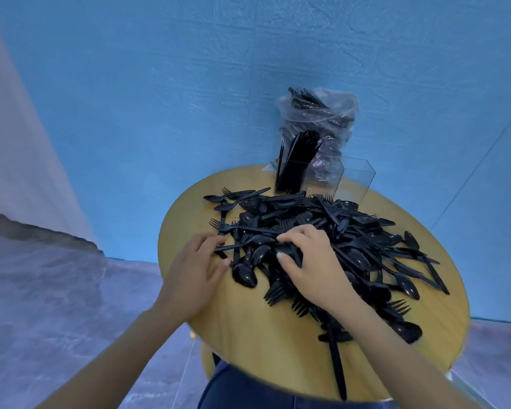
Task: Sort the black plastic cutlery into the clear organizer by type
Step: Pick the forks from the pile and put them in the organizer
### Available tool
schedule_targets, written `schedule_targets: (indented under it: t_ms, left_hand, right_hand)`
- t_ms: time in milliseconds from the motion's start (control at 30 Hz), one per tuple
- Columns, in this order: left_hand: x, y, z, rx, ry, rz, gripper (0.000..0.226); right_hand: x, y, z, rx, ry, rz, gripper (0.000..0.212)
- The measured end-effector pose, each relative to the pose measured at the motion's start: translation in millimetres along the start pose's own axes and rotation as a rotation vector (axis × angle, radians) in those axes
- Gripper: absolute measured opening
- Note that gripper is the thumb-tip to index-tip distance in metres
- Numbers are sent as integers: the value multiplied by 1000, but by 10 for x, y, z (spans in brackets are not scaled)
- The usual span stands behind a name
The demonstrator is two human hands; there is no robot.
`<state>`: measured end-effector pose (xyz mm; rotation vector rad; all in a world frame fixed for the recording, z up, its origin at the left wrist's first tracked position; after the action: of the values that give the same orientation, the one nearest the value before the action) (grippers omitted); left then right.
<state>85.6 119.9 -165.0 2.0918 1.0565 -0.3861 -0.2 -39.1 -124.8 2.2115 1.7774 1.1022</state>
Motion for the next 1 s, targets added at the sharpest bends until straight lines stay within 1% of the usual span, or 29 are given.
schedule_targets:
  t_ms: [67, 167, 300, 400, 500, 567, 667, 733, 900, 1000]
  left_hand:
    - [2, -111, -34, -8, -9, -14, 39]
    - [-206, -217, -4, -3, 5, 54, 44]
    - [-573, -354, 273, 115, 36, 184, 51]
    - [-591, -431, 450, 188, 139, 213, 53]
    - [-542, -417, 426, 158, 152, 194, 49]
    - [-523, -411, 376, 122, 111, 167, 41]
    - [-491, -393, 300, 49, 20, 115, 27]
    - [-430, -364, 269, 27, -37, 58, 23]
    - [-290, -277, 189, -38, -106, -42, 29]
    - [-303, -206, 146, -78, -89, -10, 34]
  right_hand:
    - [32, -197, -49, 6, -27, -21, 33]
    - [-19, -468, -120, 24, -112, -24, 41]
    - [-112, -750, -74, 76, -211, -42, 53]
    - [-142, -814, -22, 69, -313, -76, 48]
    - [-196, -791, -5, -2, -348, -109, 48]
    - [-175, -734, -29, -42, -339, -131, 47]
    - [-178, -647, -89, -110, -287, -151, 39]
    - [-201, -584, -121, -134, -219, -143, 33]
    - [-290, -396, -170, -132, -65, -65, 22]
    - [-309, -336, -166, -138, -27, -44, 18]
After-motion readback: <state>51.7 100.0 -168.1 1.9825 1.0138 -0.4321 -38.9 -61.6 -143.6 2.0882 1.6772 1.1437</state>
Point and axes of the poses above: each hand's wrist, its own y-axis towards the middle knuckle, its own z-axis out of the palm, x = y × z, the point moved 10 cm from there along y, towards the middle knuckle, and after that the axes turned 12 degrees about -x, right-handed, at the moved point
